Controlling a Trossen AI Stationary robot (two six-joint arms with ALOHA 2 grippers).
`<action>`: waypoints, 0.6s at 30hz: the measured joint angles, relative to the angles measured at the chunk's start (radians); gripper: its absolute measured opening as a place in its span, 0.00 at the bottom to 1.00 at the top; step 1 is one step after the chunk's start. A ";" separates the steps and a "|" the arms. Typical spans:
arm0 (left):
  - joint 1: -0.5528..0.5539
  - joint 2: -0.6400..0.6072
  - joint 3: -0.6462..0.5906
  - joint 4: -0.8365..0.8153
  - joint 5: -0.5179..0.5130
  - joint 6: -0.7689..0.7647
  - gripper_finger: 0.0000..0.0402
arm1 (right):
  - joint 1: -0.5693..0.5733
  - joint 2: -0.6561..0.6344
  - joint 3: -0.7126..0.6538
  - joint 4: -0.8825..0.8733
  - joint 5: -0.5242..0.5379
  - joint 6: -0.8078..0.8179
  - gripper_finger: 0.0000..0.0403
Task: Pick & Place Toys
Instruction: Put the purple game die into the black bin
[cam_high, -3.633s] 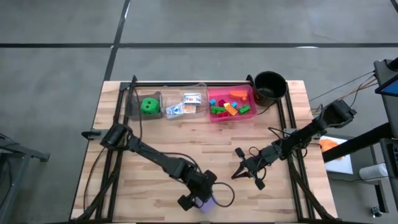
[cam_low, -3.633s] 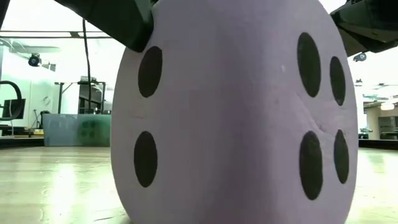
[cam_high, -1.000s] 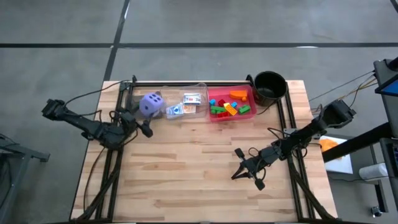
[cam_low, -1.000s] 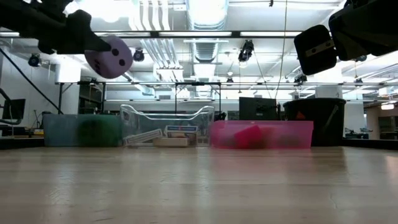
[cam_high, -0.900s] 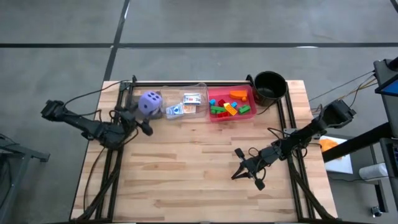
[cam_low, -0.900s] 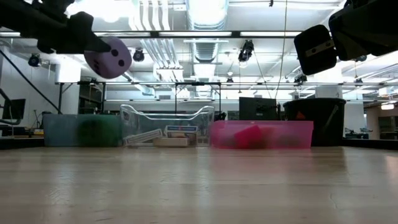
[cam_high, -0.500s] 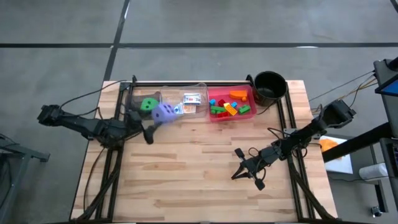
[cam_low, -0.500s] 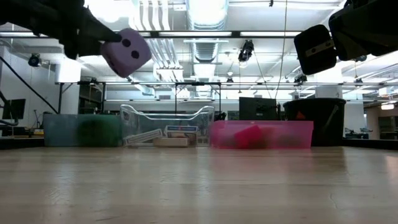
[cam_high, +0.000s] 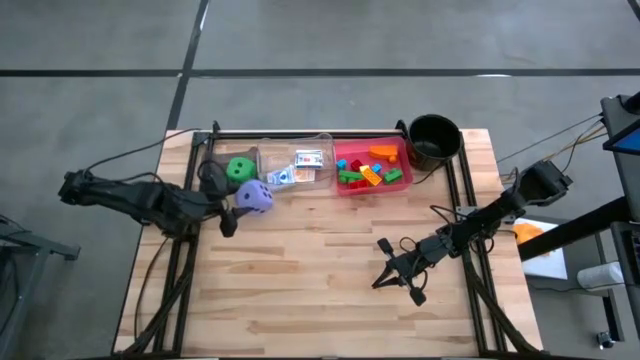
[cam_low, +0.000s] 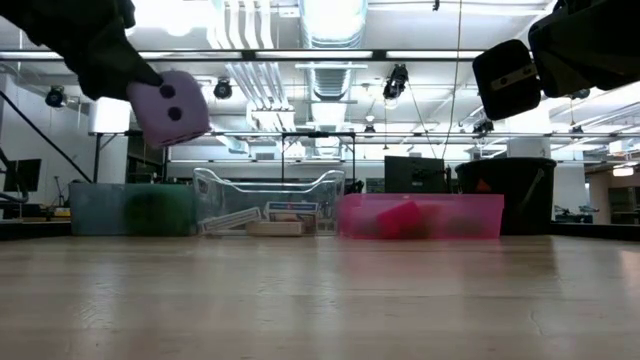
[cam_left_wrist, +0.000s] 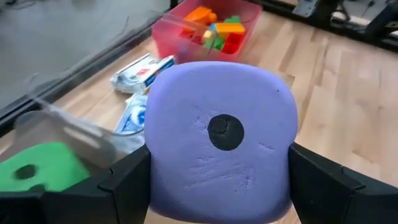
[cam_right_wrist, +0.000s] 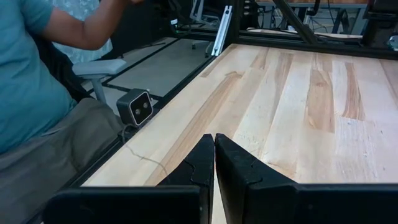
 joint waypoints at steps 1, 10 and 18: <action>0.003 0.006 0.023 -0.038 -0.001 -0.012 0.74 | 0.000 0.000 0.000 0.000 0.000 0.000 0.04; 0.096 0.156 0.228 -0.433 -0.107 -0.201 0.74 | 0.000 0.000 0.000 0.000 0.000 0.000 0.04; 0.313 0.275 0.291 -0.551 -0.175 -0.235 0.74 | 0.000 0.000 0.000 0.000 0.000 0.000 0.04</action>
